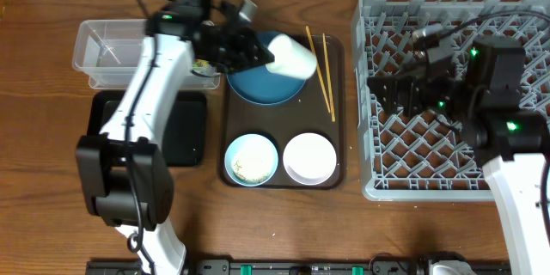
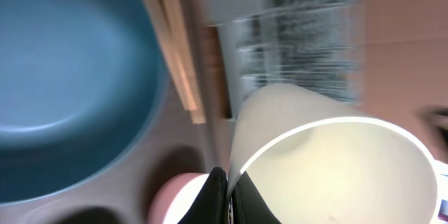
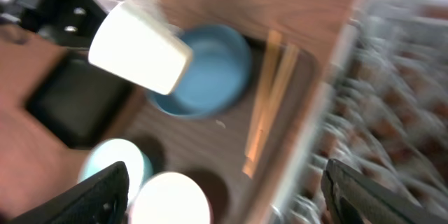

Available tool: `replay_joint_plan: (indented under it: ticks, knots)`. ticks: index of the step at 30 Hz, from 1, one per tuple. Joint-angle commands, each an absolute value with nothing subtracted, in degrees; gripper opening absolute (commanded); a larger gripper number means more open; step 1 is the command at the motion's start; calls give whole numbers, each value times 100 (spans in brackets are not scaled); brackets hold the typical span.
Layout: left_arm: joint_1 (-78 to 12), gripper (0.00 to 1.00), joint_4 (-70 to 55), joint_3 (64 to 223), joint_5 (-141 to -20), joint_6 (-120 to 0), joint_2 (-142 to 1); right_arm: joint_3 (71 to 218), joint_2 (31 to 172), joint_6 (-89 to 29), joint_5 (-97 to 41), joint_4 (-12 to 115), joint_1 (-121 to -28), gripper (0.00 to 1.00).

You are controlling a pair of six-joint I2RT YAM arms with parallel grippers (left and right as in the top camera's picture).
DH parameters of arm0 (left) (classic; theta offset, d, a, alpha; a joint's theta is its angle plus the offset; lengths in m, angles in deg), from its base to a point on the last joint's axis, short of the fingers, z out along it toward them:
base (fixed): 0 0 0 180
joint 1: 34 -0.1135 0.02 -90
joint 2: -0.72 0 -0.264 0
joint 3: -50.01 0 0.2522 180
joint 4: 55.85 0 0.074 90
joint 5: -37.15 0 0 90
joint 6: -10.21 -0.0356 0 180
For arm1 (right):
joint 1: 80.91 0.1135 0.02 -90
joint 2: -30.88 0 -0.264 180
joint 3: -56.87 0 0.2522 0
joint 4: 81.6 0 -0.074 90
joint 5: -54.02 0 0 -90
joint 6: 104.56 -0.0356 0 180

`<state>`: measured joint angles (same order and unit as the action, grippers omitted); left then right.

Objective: Sort waste into correct bins and load items into the dishwasher rack
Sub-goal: 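Lift the cup with left gripper and hand it to the right gripper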

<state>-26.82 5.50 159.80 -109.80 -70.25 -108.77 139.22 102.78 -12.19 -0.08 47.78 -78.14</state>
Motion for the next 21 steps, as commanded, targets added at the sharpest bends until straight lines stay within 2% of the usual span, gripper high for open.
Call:
replay_joint_plan:
  ticks: [1, 5, 10, 21]
  knots:
    - [-2851, 6, 575, 16008, -12866, -7460, -10846, 14019, 10674, -1239, 1877, 5281, -7781, 86]
    - [-2851, 6, 555, 16008, -13347, -7512, -10846, 14019, 11183, -1549, 3297, 6616, -7781, 83]
    - [-2820, 6, 529, 16008, -13893, -7564, -10846, 14019, 11644, -2286, 3848, 7893, -7648, 84]
    - [-2763, 6, 537, 16008, -14295, -7582, -10846, 14019, 11839, -2329, 3546, 8214, -7145, 87]
